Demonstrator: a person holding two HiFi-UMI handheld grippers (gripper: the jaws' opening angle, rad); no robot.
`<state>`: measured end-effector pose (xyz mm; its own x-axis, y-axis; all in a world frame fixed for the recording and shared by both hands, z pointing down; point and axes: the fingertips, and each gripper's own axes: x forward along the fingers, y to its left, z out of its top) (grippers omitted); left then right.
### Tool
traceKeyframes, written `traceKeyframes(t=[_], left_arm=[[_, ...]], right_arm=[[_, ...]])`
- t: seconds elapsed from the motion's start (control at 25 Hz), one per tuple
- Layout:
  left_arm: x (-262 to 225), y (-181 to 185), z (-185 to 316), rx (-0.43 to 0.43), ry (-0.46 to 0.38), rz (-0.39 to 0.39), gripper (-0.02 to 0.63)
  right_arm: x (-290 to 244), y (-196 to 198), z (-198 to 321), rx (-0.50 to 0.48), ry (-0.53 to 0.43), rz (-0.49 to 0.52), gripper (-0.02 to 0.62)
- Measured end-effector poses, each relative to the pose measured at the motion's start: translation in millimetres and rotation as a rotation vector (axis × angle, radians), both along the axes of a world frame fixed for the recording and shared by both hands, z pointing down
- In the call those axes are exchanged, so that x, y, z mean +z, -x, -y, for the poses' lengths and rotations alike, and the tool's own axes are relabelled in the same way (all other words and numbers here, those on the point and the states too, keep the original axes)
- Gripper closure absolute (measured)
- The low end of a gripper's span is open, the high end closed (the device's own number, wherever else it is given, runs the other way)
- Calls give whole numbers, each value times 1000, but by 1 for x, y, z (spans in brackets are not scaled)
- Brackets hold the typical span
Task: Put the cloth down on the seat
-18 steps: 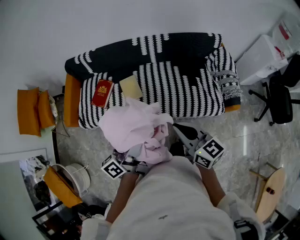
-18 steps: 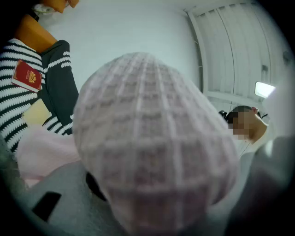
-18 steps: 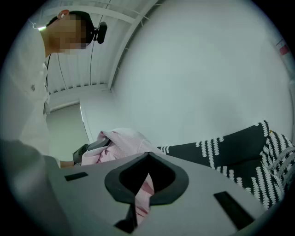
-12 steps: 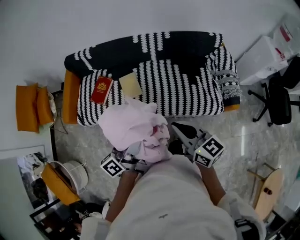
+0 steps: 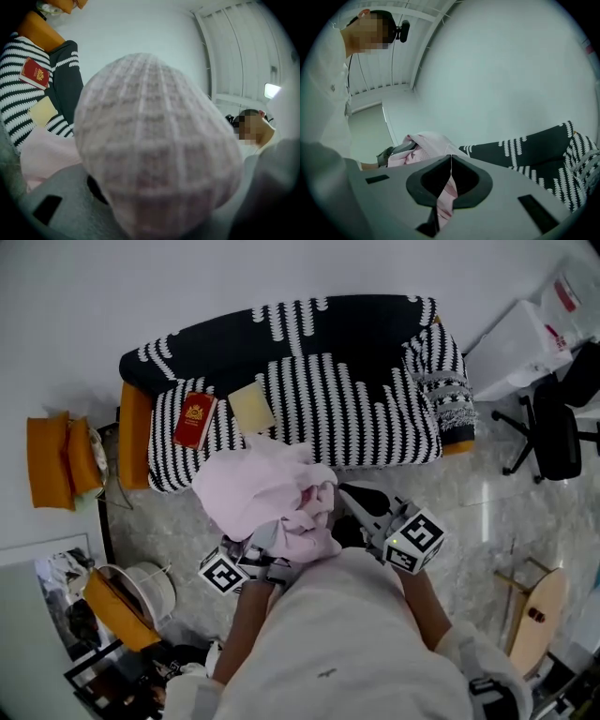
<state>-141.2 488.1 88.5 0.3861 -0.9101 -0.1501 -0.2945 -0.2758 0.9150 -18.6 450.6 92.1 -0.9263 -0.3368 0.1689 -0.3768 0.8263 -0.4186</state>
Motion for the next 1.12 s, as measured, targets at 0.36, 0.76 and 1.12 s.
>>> traceKeyframes(t=[0.36,0.76,1.12], left_arm=[[10,-45,30,20,27,-2,334],[6,-87,47,36,11,-62,331],[4,-98,64,67,27,-74,333]], right_arm=[[18,-55,28,63,37,-64,586],[25,-103,32,138,71,-64,586],[40,-117,41,221,125,-98,586]])
